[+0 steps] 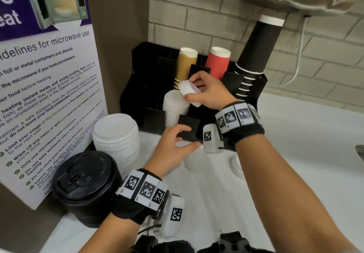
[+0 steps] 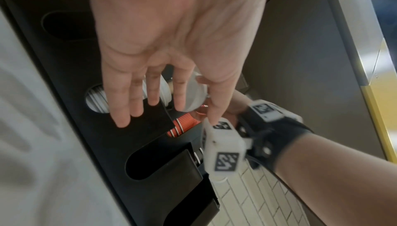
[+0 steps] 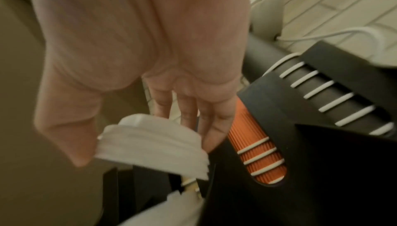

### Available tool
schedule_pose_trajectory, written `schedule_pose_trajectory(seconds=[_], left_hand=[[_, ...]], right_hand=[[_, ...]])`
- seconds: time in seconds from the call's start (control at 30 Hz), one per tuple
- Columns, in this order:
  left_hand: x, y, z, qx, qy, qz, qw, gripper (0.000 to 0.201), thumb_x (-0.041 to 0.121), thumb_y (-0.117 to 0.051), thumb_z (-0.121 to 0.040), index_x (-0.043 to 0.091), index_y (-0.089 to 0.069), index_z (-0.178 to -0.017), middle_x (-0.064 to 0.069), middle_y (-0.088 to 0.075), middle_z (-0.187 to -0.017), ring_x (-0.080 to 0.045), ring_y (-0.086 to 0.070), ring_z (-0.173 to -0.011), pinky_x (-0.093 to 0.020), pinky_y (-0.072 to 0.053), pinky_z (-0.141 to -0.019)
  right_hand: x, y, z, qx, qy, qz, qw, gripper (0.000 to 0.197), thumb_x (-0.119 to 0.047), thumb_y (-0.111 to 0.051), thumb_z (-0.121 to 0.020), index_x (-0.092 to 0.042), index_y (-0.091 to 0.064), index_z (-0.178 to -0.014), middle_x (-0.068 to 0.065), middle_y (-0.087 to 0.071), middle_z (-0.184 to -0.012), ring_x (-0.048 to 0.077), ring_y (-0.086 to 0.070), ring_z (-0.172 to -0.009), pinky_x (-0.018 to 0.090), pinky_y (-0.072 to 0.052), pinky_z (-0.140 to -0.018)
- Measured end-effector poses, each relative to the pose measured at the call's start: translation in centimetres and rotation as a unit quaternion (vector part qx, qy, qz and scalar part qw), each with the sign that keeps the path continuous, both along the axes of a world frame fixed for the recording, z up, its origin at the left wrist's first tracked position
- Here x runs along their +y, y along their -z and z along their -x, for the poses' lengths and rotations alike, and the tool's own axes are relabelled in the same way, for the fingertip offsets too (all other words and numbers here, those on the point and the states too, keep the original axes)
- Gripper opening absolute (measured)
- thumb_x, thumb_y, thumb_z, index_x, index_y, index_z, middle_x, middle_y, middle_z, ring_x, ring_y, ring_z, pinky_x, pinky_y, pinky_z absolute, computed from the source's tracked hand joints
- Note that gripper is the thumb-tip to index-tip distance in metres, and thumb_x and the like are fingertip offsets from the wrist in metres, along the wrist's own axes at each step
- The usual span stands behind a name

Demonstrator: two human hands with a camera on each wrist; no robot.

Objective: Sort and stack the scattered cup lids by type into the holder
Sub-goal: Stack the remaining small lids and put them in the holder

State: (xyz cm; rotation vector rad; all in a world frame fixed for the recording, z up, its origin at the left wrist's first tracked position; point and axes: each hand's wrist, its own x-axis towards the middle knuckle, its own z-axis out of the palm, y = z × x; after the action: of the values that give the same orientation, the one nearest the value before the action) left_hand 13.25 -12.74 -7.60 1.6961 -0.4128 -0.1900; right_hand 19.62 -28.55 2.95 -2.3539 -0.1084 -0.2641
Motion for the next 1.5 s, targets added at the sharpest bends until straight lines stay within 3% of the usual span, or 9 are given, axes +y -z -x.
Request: schedule_pose_trajectory(seconds=[0.07,0.27,0.37,0.5,0.83,1.13,1.3,1.43,1.5], left_hand=[[0.0,0.1,0.0,0.002,0.009,-0.010,1.000,0.034,0.030,-0.076,-0.081,0.038,-0.057,-0.108,0.011,-0.049,-0.123,-0.008,-0.053,-0.111,-0.010,-0.041,-0.079],[0.1,-0.1,0.0,-0.001,0.013,-0.009,1.000,0.030,0.028,-0.076,-0.082,0.043,-0.055,-0.099,0.009,-0.052,-0.122,-0.006,-0.053,-0.107,-0.013,-0.044,-0.083],[0.1,-0.1,0.0,0.004,0.008,-0.008,1.000,0.030,0.028,-0.075,-0.082,0.043,-0.055,-0.099,0.009,-0.052,-0.121,-0.002,-0.052,-0.103,-0.011,-0.043,-0.080],[-0.1,-0.1,0.0,0.006,0.009,-0.011,1.000,0.029,0.027,-0.074,-0.083,0.040,-0.056,-0.101,0.008,-0.052,-0.122,0.000,-0.051,-0.101,-0.010,-0.042,-0.078],[-0.1,0.0,0.0,0.008,0.009,-0.007,1.000,0.029,0.026,-0.075,-0.082,0.041,-0.057,-0.100,0.008,-0.052,-0.122,-0.001,-0.053,-0.102,-0.014,-0.044,-0.081],[0.1,0.0,-0.1,0.014,0.009,-0.006,1.000,0.029,0.027,-0.074,-0.082,0.042,-0.057,-0.101,0.010,-0.052,-0.122,-0.001,-0.053,-0.104,-0.014,-0.043,-0.081],[0.1,-0.1,0.0,0.014,0.011,-0.008,1.000,0.029,0.028,-0.074,-0.083,0.043,-0.056,-0.100,0.010,-0.051,-0.122,-0.004,-0.054,-0.106,-0.022,-0.045,-0.088],[0.1,-0.1,0.0,0.014,0.016,-0.009,1.000,0.028,0.028,-0.074,-0.083,0.044,-0.056,-0.099,0.011,-0.051,-0.121,-0.002,-0.053,-0.105,-0.015,-0.043,-0.080],[0.1,-0.2,0.0,0.012,0.017,-0.010,1.000,0.027,0.029,-0.073,-0.083,0.044,-0.057,-0.098,0.014,-0.051,-0.120,0.001,-0.053,-0.104,-0.010,-0.042,-0.075]], right_hand=[[0.5,0.2,-1.8,0.010,-0.007,0.057,0.998,0.047,-0.020,-0.077,-0.076,-0.013,-0.056,-0.117,0.005,-0.059,-0.119,0.019,-0.056,-0.110,0.031,-0.047,-0.094],[2.1,0.9,-3.9,0.020,-0.043,0.197,0.979,0.045,-0.019,-0.068,-0.083,-0.011,-0.057,-0.126,0.011,-0.053,-0.129,0.023,-0.050,-0.119,0.017,-0.034,-0.088],[2.7,1.4,-3.3,0.023,-0.053,0.233,0.971,0.052,-0.021,-0.073,-0.078,-0.012,-0.054,-0.126,0.013,-0.050,-0.125,0.026,-0.048,-0.117,0.024,-0.037,-0.089],[3.5,2.0,-2.4,0.002,-0.046,0.319,0.947,0.065,-0.026,-0.082,-0.069,-0.014,-0.048,-0.124,0.009,-0.047,-0.122,0.027,-0.043,-0.113,0.043,-0.043,-0.090],[4.1,1.9,-2.1,-0.024,-0.042,0.394,0.918,0.056,-0.023,-0.075,-0.077,-0.014,-0.046,-0.124,0.008,-0.045,-0.123,0.026,-0.041,-0.115,0.041,-0.038,-0.089],[3.8,2.2,-2.3,-0.030,-0.036,0.391,0.919,0.049,-0.017,-0.070,-0.082,-0.009,-0.047,-0.125,0.009,-0.048,-0.125,0.027,-0.044,-0.116,0.040,-0.043,-0.091],[3.5,2.0,-2.2,-0.024,-0.036,0.350,0.936,0.061,-0.021,-0.076,-0.077,-0.010,-0.046,-0.128,0.011,-0.047,-0.127,0.027,-0.042,-0.117,0.044,-0.043,-0.094],[2.9,1.4,-1.6,-0.027,-0.040,0.311,0.949,0.063,-0.023,-0.077,-0.076,-0.011,-0.047,-0.130,0.009,-0.047,-0.128,0.025,-0.043,-0.117,0.042,-0.043,-0.095],[2.1,1.1,-0.6,-0.047,-0.035,0.231,0.971,0.057,-0.023,-0.074,-0.080,-0.011,-0.049,-0.130,0.008,-0.050,-0.127,0.021,-0.046,-0.118,0.035,-0.041,-0.098]])
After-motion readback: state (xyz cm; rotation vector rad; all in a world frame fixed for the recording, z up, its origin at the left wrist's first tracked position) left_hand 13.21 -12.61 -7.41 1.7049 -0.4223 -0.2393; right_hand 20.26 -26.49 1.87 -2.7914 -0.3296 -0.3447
